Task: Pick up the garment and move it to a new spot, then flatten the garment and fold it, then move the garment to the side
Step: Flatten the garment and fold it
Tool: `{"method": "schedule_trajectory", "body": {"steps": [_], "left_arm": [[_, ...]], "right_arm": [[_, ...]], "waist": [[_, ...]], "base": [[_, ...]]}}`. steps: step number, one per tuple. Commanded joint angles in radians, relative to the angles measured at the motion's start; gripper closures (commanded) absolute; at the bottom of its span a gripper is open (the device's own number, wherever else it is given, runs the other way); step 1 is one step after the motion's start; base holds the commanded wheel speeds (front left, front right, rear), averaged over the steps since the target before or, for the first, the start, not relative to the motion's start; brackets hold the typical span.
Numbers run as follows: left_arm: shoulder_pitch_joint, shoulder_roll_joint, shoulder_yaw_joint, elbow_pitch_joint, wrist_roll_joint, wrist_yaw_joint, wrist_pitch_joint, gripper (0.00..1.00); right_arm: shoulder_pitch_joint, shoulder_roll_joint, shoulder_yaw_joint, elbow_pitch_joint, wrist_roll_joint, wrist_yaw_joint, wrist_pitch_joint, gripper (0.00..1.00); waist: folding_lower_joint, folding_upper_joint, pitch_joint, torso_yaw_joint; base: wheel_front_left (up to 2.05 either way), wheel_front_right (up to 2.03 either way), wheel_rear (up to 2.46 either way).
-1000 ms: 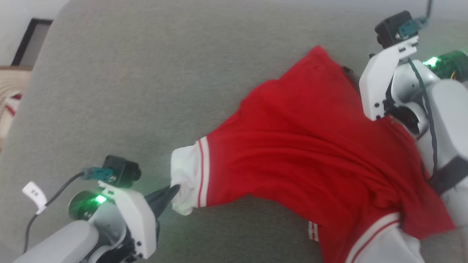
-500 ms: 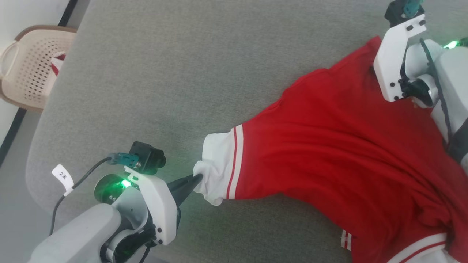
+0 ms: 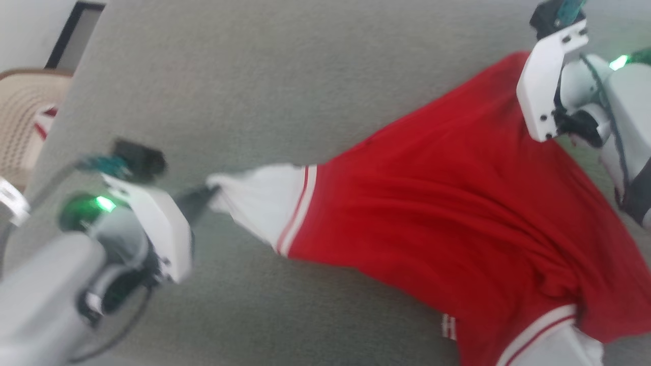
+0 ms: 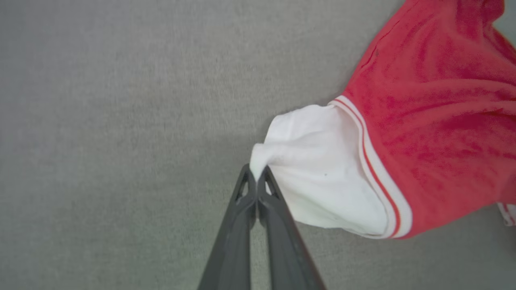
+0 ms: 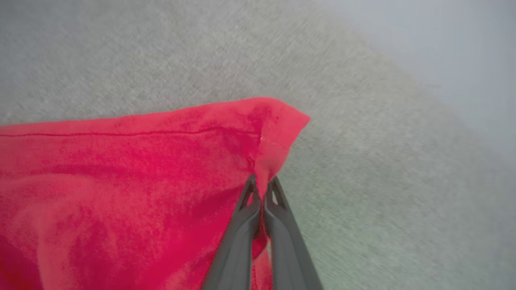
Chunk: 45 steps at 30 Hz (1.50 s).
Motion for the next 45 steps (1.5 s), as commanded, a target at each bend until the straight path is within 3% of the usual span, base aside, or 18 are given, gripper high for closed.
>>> {"method": "schedule_trajectory", "body": {"steps": [1, 9, 17, 30, 38, 45], "left_arm": [[-0.032, 0.021, 0.017, -0.009, -0.002, 0.012, 0.013, 1.00], [-0.223, 0.118, 0.100, -0.014, 0.028, 0.054, 0.106, 1.00], [-0.420, 0.151, 0.133, 0.080, 0.088, 0.003, 0.151, 1.00], [-0.646, 0.083, 0.115, 0.279, 0.161, -0.102, 0.159, 1.00], [-0.799, 0.007, 0.116, 0.419, 0.237, -0.145, 0.049, 1.00], [-1.011, -0.071, 0.126, 0.593, 0.340, -0.159, -0.135, 1.00]], "right_arm": [[-0.021, -0.004, 0.003, -0.014, 0.014, -0.002, -0.016, 1.00], [-0.069, -0.032, 0.003, -0.089, 0.061, -0.002, -0.089, 1.00], [-0.109, -0.045, -0.026, -0.169, 0.084, -0.002, -0.122, 1.00], [-0.125, -0.046, -0.101, -0.264, 0.045, -0.002, -0.108, 1.00], [-0.210, 0.014, -0.224, -0.177, -0.079, -0.002, -0.169, 1.00], [-0.366, 0.078, -0.358, -0.036, -0.287, -0.002, -0.337, 1.00]], "waist": [[0.0000, 0.0000, -0.045, -0.052], [0.0000, 0.0000, -0.135, -0.166], [0.0000, 0.0000, -0.211, -0.253], [0.0000, 0.0000, -0.251, -0.298], [0.0000, 0.0000, -0.129, -0.309], [0.0000, 0.0000, 0.039, -0.324]], "base": [[0.00, 0.00, 0.00], [0.00, 0.00, 0.00], [0.00, 0.00, 0.00], [0.00, 0.00, 0.00], [0.00, 0.00, 0.00], [0.00, 0.00, 0.00]]}}
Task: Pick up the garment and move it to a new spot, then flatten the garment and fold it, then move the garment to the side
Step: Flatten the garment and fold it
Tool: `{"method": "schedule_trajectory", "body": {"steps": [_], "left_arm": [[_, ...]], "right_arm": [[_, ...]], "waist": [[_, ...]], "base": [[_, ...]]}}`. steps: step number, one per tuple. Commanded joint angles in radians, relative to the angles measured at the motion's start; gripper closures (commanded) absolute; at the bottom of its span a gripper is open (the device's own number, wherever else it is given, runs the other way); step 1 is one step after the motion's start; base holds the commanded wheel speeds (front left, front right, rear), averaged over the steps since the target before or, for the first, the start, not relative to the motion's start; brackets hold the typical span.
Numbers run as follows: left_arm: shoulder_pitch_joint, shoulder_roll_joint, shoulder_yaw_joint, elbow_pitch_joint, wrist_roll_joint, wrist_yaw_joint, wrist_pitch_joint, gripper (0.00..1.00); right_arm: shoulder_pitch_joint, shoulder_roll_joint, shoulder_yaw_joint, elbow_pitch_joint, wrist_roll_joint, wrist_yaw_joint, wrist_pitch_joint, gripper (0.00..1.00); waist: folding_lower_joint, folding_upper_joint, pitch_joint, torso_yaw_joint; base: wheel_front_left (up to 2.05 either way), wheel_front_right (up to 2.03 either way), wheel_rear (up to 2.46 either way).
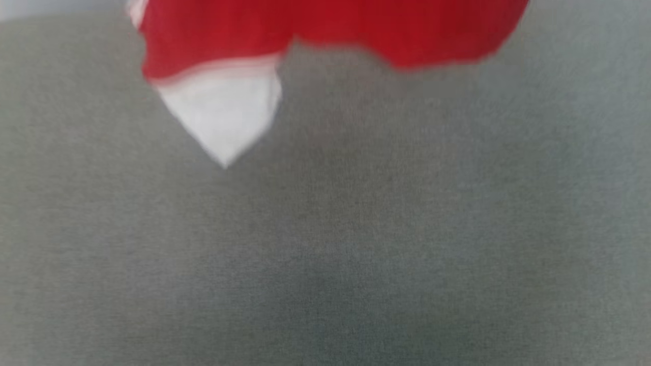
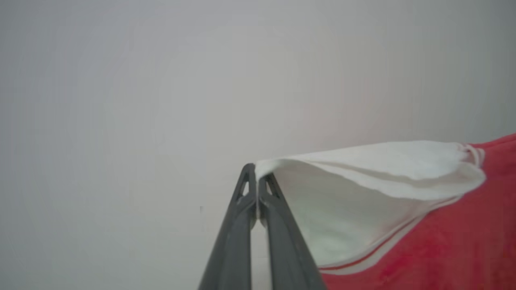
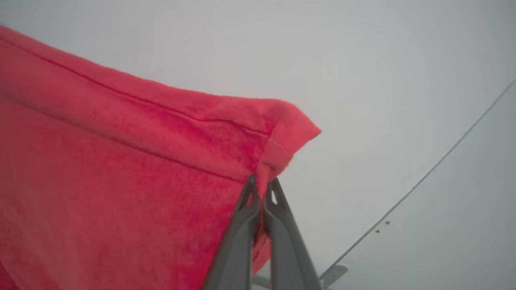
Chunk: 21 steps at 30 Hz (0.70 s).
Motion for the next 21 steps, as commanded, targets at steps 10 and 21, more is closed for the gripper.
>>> {"method": "schedule_trajectory", "body": {"steps": [10, 21], "left_arm": [[-0.208, -0.079, 0.014, 0.184, 0.144, -0.006, -0.363, 1.00], [0.180, -0.065, -0.173, 0.113, -0.075, -0.058, -0.236, 1.00]], "right_arm": [[-0.102, 0.059, -0.243, 0.129, -0.411, -0.002, -0.366, 1.00], [0.124, 0.149, -0.215, 0.307, -0.374, -0.002, -0.321, 1.00]], "waist": [[0.0000, 0.0000, 0.180, 0.023], [0.0000, 0.0000, 0.076, 0.068]], "base": [[0.00, 0.00, 0.00], [0.00, 0.00, 0.00]]}}
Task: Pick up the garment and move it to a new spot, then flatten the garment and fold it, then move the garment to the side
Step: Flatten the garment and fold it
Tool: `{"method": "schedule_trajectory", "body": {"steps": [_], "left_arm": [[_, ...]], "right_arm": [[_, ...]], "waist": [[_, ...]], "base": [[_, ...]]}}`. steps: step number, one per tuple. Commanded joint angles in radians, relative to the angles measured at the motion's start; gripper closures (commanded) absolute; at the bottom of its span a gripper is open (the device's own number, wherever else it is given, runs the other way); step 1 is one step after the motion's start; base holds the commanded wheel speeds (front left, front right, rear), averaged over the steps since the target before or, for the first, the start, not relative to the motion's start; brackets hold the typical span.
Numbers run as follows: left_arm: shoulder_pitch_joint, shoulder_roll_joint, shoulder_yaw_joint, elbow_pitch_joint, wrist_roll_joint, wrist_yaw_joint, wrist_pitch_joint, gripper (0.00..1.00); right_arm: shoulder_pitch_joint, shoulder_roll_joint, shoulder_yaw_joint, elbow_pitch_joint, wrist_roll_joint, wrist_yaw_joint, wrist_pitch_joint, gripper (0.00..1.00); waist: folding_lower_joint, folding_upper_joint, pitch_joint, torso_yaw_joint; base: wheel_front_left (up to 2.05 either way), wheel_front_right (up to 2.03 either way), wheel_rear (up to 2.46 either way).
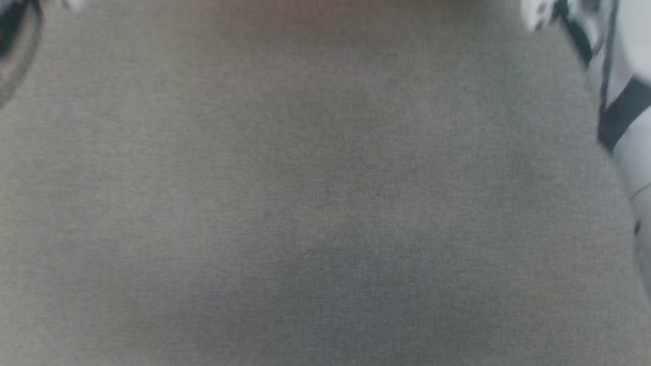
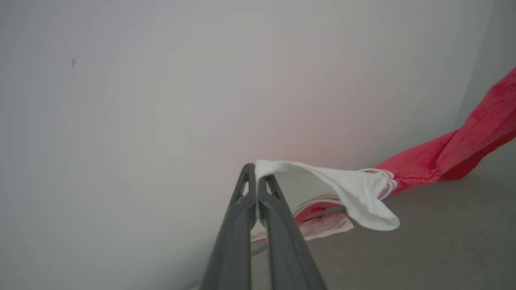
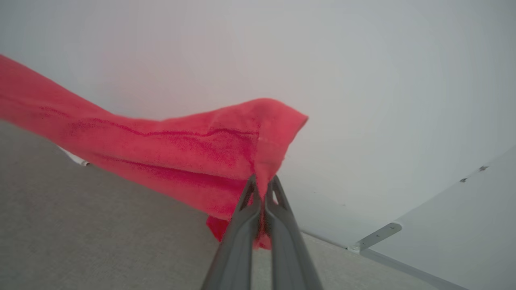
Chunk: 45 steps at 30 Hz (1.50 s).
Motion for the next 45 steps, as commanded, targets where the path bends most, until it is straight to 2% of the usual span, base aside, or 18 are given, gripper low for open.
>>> {"method": "schedule_trajectory", "body": {"steps": [1, 5, 6, 9, 12, 13, 18, 21, 27, 32, 39, 45], "left_arm": [[0.045, 0.040, -0.017, -0.023, -0.035, 0.002, 0.026, 1.00], [0.221, 0.110, -0.082, -0.151, -0.176, 0.002, 0.128, 1.00], [0.302, 0.151, -0.095, -0.205, -0.228, 0.002, 0.164, 1.00], [0.430, 0.201, -0.111, -0.287, -0.293, 0.021, 0.215, 1.00], [0.553, 0.254, -0.128, -0.399, -0.342, 0.080, 0.245, 1.00], [0.553, 0.254, -0.128, -0.399, -0.342, 0.080, 0.245, 1.00], [0.732, 0.345, -0.153, -0.607, -0.398, 0.194, 0.255, 1.00], [0.823, 0.401, -0.167, -0.734, -0.422, 0.261, 0.246, 1.00], [0.973, 0.482, -0.195, -0.932, -0.480, 0.395, 0.232, 1.00], [1.061, 0.514, -0.228, -1.026, -0.527, 0.463, 0.249, 1.00], [1.130, 0.536, -0.252, -1.109, -0.577, 0.529, 0.267, 1.00], [1.085, 0.580, -0.210, -1.148, -0.543, 0.550, 0.234, 1.00]], "right_arm": [[0.030, 0.006, 0.011, 0.006, 0.032, -0.002, 0.003, 1.00], [0.144, 0.008, 0.097, 0.005, 0.129, -0.002, 0.013, 1.00], [0.205, -0.005, 0.146, -0.015, 0.189, -0.002, 0.030, 1.00], [0.303, -0.029, 0.228, -0.079, 0.287, -0.002, 0.066, 1.00], [0.415, -0.084, 0.323, -0.191, 0.398, -0.002, 0.127, 1.00], [0.415, -0.084, 0.323, -0.191, 0.398, -0.002, 0.127, 1.00], [0.602, -0.232, 0.455, -0.448, 0.584, -0.002, 0.219, 1.00], [0.702, -0.330, 0.494, -0.584, 0.665, -0.002, 0.272, 1.00], [0.868, -0.465, 0.534, -0.812, 0.775, -0.002, 0.377, 1.00], [0.979, -0.542, 0.548, -0.946, 0.837, -0.002, 0.458, 1.00], [1.102, -0.622, 0.542, -1.084, 0.905, -0.002, 0.527, 1.00], [1.126, -0.603, 0.438, -1.105, 0.885, -0.002, 0.487, 1.00]], "waist": [[0.0000, 0.0000, -0.036, 0.015], [0.0000, 0.0000, -0.084, 0.020], [0.0000, 0.0000, -0.105, 0.022], [0.0000, 0.0000, -0.135, 0.024], [0.0000, 0.0000, -0.158, 0.026], [0.0000, 0.0000, -0.158, 0.026], [0.0000, 0.0000, -0.187, 0.027], [0.0000, 0.0000, -0.199, 0.029], [0.0000, 0.0000, -0.212, 0.031], [0.0000, 0.0000, -0.219, 0.035], [0.0000, 0.0000, -0.221, 0.031], [0.0000, 0.0000, -0.220, 0.015]], "base": [[0.00, 0.00, 0.00], [0.00, 0.00, 0.00], [0.00, 0.00, 0.00], [0.00, 0.00, 0.00], [0.00, 0.00, 0.00], [0.00, 0.00, 0.00], [0.00, 0.00, 0.00], [0.00, 0.00, 0.00], [0.00, 0.00, 0.00], [0.00, 0.00, 0.00], [0.00, 0.00, 0.00], [0.00, 0.00, 0.00]]}}
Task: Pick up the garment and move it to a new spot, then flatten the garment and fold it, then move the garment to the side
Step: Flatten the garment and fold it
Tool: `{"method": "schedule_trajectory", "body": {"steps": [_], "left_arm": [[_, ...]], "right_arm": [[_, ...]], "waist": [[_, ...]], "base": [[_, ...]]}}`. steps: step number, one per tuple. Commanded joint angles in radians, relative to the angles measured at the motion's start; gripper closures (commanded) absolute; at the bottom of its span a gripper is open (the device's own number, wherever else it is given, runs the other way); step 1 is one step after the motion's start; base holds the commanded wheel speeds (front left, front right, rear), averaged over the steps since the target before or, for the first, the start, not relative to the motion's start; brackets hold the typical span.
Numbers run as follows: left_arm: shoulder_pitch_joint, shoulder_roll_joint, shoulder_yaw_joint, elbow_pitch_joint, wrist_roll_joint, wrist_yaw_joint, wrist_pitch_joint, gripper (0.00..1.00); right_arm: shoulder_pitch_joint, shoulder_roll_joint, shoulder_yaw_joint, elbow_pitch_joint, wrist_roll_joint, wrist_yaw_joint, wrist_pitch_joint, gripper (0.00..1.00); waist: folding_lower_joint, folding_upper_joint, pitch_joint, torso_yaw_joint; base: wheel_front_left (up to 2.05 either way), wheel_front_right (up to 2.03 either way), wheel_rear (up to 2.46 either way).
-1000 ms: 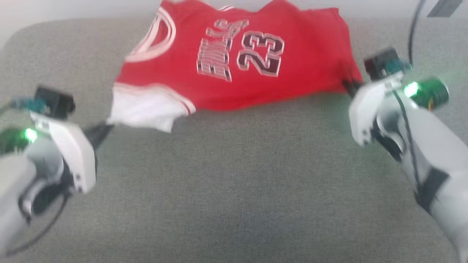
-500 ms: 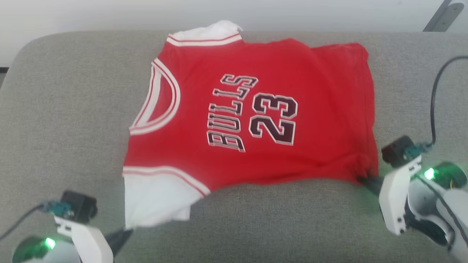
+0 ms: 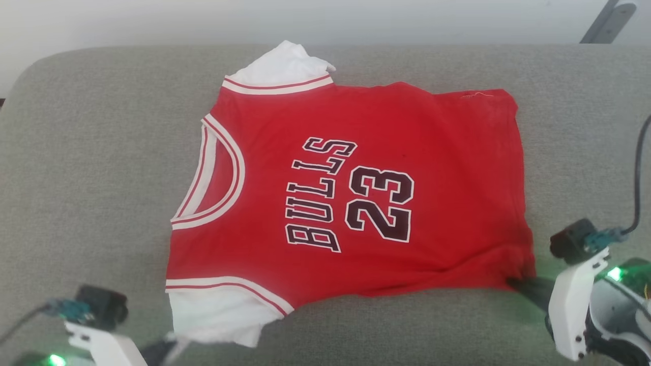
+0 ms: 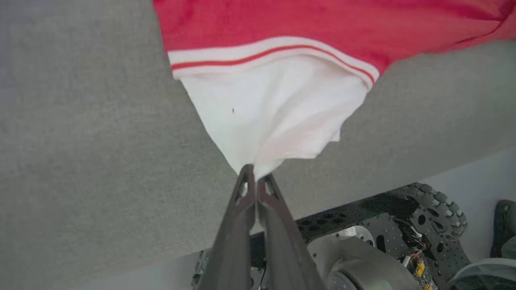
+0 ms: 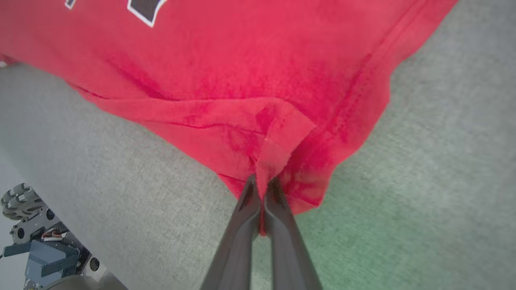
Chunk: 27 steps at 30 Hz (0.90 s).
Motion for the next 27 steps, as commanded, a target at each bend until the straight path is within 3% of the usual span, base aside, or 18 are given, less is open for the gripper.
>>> {"method": "schedule_trajectory", "body": {"steps": [1, 7, 13, 22, 27], "left_arm": [[-0.027, 0.018, 0.021, -0.010, 0.017, 0.009, -0.015, 1.00], [-0.133, 0.069, 0.077, -0.018, 0.101, -0.008, -0.008, 1.00], [-0.256, 0.049, 0.103, 0.051, 0.196, -0.082, 0.032, 1.00], [-0.491, -0.109, 0.098, 0.354, 0.300, -0.276, 0.156, 1.00], [-0.574, -0.217, 0.080, 0.553, 0.300, -0.383, 0.188, 1.00]], "right_arm": [[-0.005, 0.019, -0.030, 0.000, -0.023, -0.002, -0.010, 1.00], [-0.062, 0.107, -0.158, 0.029, -0.132, -0.002, -0.023, 1.00], [-0.129, 0.189, -0.225, 0.076, -0.227, -0.002, -0.010, 1.00], [-0.258, 0.303, -0.252, 0.218, -0.350, -0.002, 0.020, 1.00], [-0.327, 0.351, -0.235, 0.302, -0.377, -0.002, 0.028, 1.00]], "waist": [[0.0000, 0.0000, -0.003, -0.009], [0.0000, 0.0000, -0.006, -0.035], [0.0000, 0.0000, 0.002, -0.047], [0.0000, 0.0000, 0.049, -0.058], [0.0000, 0.0000, 0.089, -0.064]], "base": [[0.00, 0.00, 0.00], [0.00, 0.00, 0.00], [0.00, 0.00, 0.00], [0.00, 0.00, 0.00], [0.00, 0.00, 0.00]]}}
